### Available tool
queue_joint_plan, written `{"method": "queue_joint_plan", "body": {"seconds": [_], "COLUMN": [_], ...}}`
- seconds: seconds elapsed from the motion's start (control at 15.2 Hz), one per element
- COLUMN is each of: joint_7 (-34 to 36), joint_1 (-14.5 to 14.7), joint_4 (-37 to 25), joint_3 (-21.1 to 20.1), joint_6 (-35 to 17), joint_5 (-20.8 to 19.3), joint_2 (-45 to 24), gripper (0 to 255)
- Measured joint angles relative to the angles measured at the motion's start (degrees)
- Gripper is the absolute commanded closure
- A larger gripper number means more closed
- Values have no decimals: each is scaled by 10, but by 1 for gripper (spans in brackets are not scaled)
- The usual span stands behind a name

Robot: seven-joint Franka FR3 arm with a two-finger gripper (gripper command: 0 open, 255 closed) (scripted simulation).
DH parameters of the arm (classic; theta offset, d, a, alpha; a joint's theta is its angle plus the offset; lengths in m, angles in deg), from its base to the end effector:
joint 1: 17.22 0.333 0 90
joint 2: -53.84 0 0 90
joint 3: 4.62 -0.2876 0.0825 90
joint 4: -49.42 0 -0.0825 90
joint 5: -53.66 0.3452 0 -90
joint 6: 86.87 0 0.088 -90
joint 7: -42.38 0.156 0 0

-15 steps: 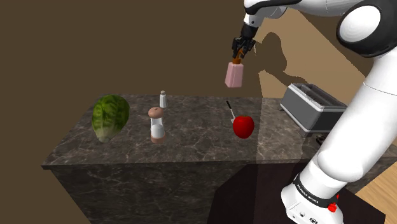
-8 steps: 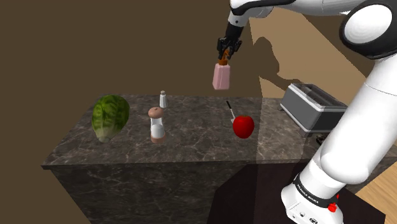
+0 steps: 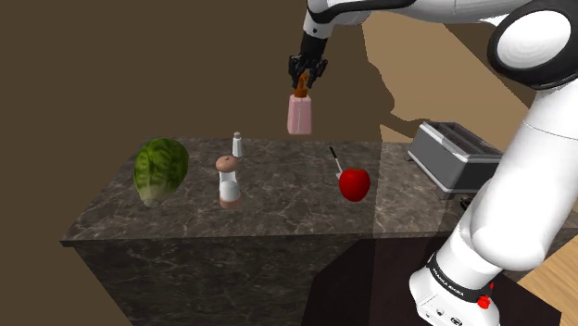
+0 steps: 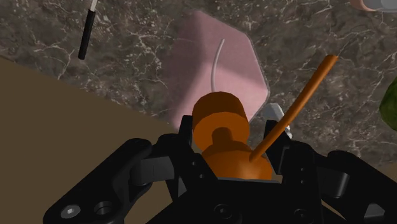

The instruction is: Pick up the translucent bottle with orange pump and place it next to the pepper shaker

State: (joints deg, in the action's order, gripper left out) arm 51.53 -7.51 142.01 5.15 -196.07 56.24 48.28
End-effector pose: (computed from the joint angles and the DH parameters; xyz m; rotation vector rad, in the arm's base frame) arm 0.5794 0.0081 0.5086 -3.0736 0.2604 -0.2963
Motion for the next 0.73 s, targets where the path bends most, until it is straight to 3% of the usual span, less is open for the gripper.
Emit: {"method": "queue_joint_plan", "body": {"seconds": [0.2,0.73], "joint_7": [35,128], "joint_1": [19,72], "joint_4": [-18,-135], "joint_3": [-15,-49], "joint_6": [3,34], "joint_5": [-6,-22], "joint_2": [-14,-100], "gripper": [255,255]}}
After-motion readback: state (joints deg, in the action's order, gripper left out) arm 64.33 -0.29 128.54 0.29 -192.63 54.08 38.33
